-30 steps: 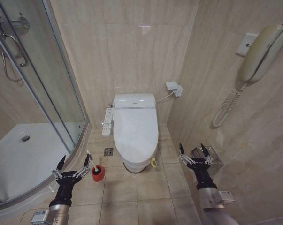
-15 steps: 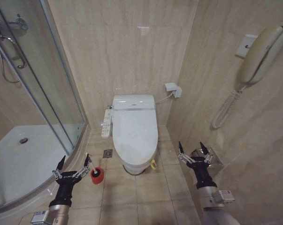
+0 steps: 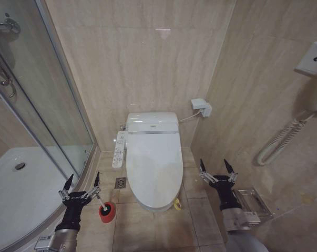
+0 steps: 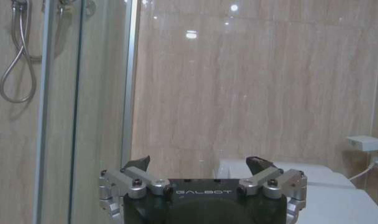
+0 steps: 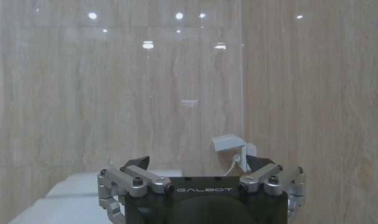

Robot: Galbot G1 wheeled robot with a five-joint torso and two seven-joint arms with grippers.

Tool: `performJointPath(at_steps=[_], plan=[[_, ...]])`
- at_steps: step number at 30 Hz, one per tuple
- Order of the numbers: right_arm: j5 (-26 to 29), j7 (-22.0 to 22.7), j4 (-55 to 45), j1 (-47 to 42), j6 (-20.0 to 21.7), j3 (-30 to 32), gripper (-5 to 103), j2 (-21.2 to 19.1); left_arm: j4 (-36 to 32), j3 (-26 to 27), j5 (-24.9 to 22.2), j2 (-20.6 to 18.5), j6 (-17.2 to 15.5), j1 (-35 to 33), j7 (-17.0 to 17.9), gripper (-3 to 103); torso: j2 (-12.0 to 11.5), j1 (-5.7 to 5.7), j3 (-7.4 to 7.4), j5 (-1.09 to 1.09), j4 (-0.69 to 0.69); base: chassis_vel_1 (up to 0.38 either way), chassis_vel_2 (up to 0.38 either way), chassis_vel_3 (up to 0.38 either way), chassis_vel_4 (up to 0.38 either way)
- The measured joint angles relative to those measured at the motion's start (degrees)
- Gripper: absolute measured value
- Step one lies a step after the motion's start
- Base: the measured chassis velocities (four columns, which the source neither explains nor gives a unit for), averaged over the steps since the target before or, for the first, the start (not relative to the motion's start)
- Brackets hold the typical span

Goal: Open the toilet lid, clean the toilet bowl with a toilet brush, close the toilet lid, and flush.

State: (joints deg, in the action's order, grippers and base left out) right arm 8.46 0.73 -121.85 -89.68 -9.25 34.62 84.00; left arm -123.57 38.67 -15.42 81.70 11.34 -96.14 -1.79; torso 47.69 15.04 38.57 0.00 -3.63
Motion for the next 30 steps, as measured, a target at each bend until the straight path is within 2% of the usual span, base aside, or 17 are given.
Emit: performJointPath(at_steps=[6,15,18,30], plan=[[-1.9,0.0,1.2,0.1,0.0,-0.6,100,-0.6,0.0,0.0,0.0,0.0,0.0,0.0,0.0,100,0.0,-0.05,-0.02,0.00,-0.02,0.042,-0.055,-0.052,0.048],[-4.7,0.6,5.8,-0.7,0.3,-3.3,100,-5.9,0.0,0.0,0.0,0.0,0.0,0.0,0.0,100,0.0,0.00,0.00,0.00,-0.01,0.000,0.000,0.000,0.000],[-5.1,1.1,10.8,0.3,0.4,-4.1,100,-8.0,0.0,0.0,0.0,0.0,0.0,0.0,0.0,100,0.0,0.00,0.00,0.00,-0.01,0.000,0.000,0.000,0.000],[-7.2,2.1,22.5,3.5,1.0,-8.9,100,-11.3,0.0,0.0,0.0,0.0,0.0,0.0,0.0,100,0.0,0.00,0.00,0.01,-0.01,0.000,0.000,0.000,0.000]])
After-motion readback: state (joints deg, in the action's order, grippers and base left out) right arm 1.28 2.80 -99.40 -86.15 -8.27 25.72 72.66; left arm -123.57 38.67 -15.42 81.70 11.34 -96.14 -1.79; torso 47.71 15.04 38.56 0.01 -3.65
